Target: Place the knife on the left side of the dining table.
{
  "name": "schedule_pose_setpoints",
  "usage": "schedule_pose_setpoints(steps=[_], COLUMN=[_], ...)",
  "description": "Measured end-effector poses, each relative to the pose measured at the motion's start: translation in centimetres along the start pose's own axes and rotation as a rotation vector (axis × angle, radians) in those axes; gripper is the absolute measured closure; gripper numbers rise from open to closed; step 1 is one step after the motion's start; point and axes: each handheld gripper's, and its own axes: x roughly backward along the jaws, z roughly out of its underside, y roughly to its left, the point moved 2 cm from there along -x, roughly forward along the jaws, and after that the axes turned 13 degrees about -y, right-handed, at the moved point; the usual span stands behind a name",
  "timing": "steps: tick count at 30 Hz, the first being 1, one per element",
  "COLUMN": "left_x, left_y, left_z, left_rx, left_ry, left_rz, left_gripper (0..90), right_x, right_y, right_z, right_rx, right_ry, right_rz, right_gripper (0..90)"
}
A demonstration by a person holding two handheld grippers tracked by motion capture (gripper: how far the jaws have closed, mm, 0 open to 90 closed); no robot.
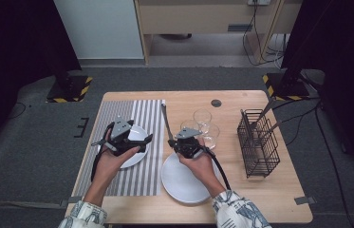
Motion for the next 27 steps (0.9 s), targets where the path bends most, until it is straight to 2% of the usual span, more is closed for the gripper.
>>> schedule_pose_setpoints(steps=[12, 14, 16, 22, 27], left_x=[2.3, 3.4, 4.2, 6.0, 7.5], left_y=[0.4, 0.4, 0.4, 0.7, 1.3], left_z=[3.1, 3.5, 3.7, 4.3, 5.0], left_rx=[0.038, 0.043, 0.030, 0.053, 0.084], left_ry=[0.025, 0.013, 0.012, -0.006, -0.029], left_rz=[-0.023, -0.031, -0.041, -0.069, -0.117], left_gripper=[7.1, 7.1, 7.1, 7.2, 7.7], right_x=[0.2, 0.2, 0.2, 0.2, 0.1], right_y=[0.6, 0.6, 0.6, 0.7, 0.9], right_z=[-0.1, -0.1, -0.1, -0.2, -0.2], right_rx=[0.018, 0.014, 0.013, 0.006, 0.011], right_ry=[0.002, 0.002, 0.002, -0.001, 0.002], right_rz=[-0.020, -0.019, -0.020, -0.023, -0.027], right_gripper=[89.3, 89.3, 89.3, 89.3, 89.3])
